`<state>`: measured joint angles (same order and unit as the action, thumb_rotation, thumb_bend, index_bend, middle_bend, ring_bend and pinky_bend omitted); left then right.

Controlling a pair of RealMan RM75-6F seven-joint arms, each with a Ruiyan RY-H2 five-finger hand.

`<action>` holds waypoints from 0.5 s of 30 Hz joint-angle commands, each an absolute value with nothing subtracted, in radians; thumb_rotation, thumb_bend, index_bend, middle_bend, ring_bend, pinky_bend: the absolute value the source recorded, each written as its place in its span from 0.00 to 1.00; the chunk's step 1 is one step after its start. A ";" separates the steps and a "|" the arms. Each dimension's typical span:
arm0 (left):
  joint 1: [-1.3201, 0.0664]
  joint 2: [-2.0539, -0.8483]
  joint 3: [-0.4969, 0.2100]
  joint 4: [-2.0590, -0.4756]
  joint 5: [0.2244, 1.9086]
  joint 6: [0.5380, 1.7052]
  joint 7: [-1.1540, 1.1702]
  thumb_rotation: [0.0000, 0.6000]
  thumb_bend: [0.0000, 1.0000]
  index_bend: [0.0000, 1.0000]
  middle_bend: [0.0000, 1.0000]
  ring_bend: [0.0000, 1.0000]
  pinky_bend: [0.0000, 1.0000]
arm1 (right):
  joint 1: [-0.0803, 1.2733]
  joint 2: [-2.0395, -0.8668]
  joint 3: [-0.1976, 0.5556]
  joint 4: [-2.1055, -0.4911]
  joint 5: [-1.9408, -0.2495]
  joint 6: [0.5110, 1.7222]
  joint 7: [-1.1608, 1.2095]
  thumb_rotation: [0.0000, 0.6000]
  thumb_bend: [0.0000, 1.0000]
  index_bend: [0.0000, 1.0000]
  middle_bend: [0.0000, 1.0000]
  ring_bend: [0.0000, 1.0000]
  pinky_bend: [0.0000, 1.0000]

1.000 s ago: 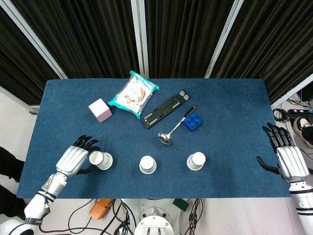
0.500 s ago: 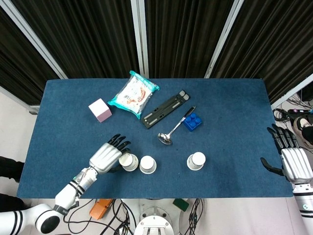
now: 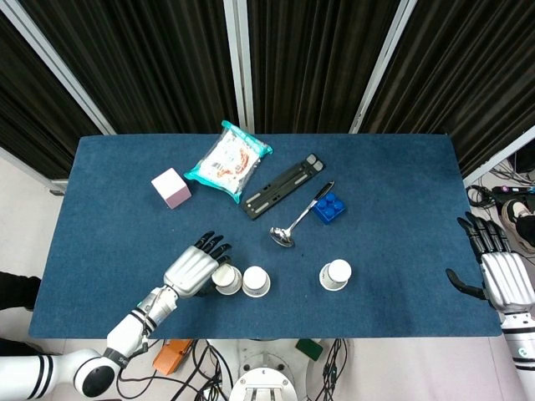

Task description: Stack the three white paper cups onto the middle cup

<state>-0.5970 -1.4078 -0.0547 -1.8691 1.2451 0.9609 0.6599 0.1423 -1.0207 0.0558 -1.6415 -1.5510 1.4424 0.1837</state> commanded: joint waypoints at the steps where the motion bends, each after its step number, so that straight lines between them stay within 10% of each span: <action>1: -0.602 -1.414 -0.048 -1.866 1.235 0.969 0.673 1.00 0.32 0.38 0.15 0.05 0.00 | 0.143 -1.021 0.056 -1.642 -1.551 1.441 0.183 1.00 0.41 0.00 0.01 0.00 0.00; 15: -0.602 -1.414 -0.021 -1.870 1.228 1.022 0.672 1.00 0.18 0.24 0.14 0.05 0.00 | 0.204 -1.011 0.030 -1.698 -1.578 1.317 0.127 1.00 0.41 0.00 0.01 0.00 0.00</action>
